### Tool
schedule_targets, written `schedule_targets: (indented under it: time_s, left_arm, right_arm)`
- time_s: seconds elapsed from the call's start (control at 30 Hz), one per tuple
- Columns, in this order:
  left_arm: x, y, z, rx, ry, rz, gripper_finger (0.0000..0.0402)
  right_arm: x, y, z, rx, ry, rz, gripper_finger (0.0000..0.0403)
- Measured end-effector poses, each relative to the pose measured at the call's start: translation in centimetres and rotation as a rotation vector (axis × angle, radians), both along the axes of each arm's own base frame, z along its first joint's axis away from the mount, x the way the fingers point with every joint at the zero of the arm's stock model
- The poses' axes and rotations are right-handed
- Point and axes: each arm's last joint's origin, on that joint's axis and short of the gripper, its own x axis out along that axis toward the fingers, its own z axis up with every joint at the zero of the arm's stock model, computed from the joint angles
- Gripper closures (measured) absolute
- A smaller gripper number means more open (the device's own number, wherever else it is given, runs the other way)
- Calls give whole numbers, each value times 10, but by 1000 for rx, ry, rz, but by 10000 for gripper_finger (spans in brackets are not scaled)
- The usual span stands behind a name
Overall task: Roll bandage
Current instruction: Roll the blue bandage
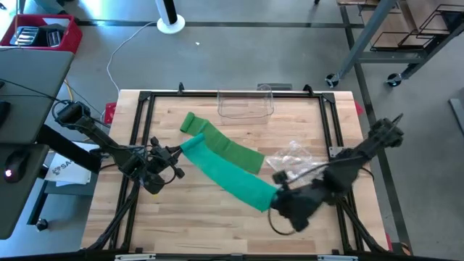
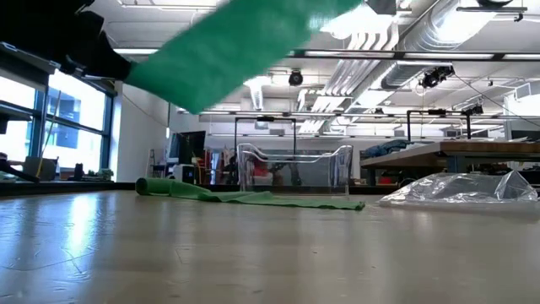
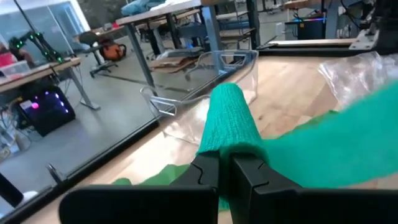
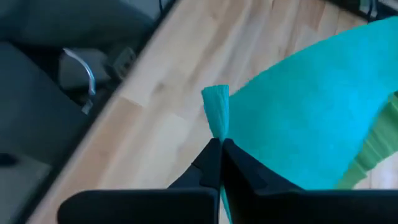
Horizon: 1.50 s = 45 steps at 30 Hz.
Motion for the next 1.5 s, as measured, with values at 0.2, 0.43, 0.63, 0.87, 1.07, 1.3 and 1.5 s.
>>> schedule_targets:
  time_s: [0.2, 0.43, 0.63, 0.87, 1.07, 1.3, 1.5]
  left_arm:
    - [-2, 1, -2, -19, -11, 9, 401]
    - [-3, 2, -3, -57, -33, 14, 401]
    - [-2, 2, -3, -86, -57, 17, 401]
    - [2, -3, -7, -156, 36, -86, 401]
    - [19, -18, -20, -210, 79, -179, 401]
    - [47, -34, -44, -203, 52, -219, 401]
    - [60, -45, -58, -243, 71, -336, 401]
  right_arm:
    - [-44, 24, 19, 58, -96, -8, 403]
    - [-79, 44, 27, 27, -227, -37, 403]
    - [-84, 46, 30, -55, -317, -68, 403]
    - [-83, 39, 57, -231, -503, -151, 403]
    - [-80, 24, 98, -337, -624, -248, 403]
    - [-68, 4, 127, -369, -653, -307, 403]
    - [-60, -16, 147, -401, -667, -360, 403]
